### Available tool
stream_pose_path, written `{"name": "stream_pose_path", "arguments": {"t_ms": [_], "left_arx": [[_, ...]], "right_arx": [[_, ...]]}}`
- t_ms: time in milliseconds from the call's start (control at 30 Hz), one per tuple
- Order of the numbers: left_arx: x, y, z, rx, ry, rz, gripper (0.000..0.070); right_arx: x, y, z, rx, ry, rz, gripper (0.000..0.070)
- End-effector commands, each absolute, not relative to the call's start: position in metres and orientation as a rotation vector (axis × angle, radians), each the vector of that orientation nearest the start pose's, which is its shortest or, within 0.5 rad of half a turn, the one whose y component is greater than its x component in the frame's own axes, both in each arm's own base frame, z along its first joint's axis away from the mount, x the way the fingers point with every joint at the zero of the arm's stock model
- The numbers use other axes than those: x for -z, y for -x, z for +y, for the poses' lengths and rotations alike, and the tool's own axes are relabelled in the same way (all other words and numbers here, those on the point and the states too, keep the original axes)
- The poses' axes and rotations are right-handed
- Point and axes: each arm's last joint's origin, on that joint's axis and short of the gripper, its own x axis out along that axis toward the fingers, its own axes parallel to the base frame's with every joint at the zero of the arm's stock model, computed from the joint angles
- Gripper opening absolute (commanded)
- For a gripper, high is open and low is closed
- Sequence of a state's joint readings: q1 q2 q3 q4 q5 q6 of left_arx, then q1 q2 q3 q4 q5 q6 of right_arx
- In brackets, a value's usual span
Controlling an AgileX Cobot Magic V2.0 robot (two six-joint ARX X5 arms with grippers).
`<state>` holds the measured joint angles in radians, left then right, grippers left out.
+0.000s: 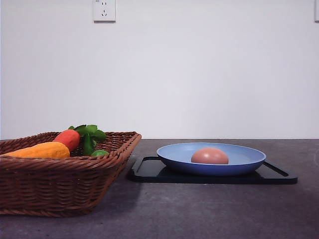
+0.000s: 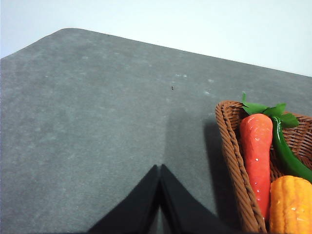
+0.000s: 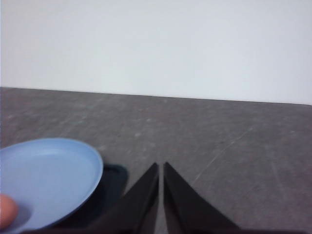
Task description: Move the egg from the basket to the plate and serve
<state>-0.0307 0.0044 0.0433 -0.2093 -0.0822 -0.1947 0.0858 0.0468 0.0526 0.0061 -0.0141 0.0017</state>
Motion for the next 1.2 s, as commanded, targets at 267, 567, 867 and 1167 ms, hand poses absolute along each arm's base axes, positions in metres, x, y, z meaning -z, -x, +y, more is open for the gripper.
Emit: {"name": "stream_pose_path", "arguments": {"t_ms": [267,567,867,1167], "left_arx": [[-0.15,-0.095,-0.001,-0.07,0.184,0.188,0.0],[-0.15,-0.095,-0.001,-0.07,0.184,0.188,0.0],[-0.15,-0.095,-0.001,-0.07,0.184,0.187,0.0],[-0.15,-0.095,-0.001,-0.07,0.184,0.187,0.0]], "right_arx": [[-0.16,-0.097,0.007,-0.122,0.007,0.056,0.0],[-0.151,-0.096,0.007,-0.164,-0.022,0.153,0.0],[-0.151,-0.096,0.007,-0.163,-0.022,0.153,0.0],[-0.151,-0.096,0.007,-0.163,-0.022,0.153,0.0]]}}
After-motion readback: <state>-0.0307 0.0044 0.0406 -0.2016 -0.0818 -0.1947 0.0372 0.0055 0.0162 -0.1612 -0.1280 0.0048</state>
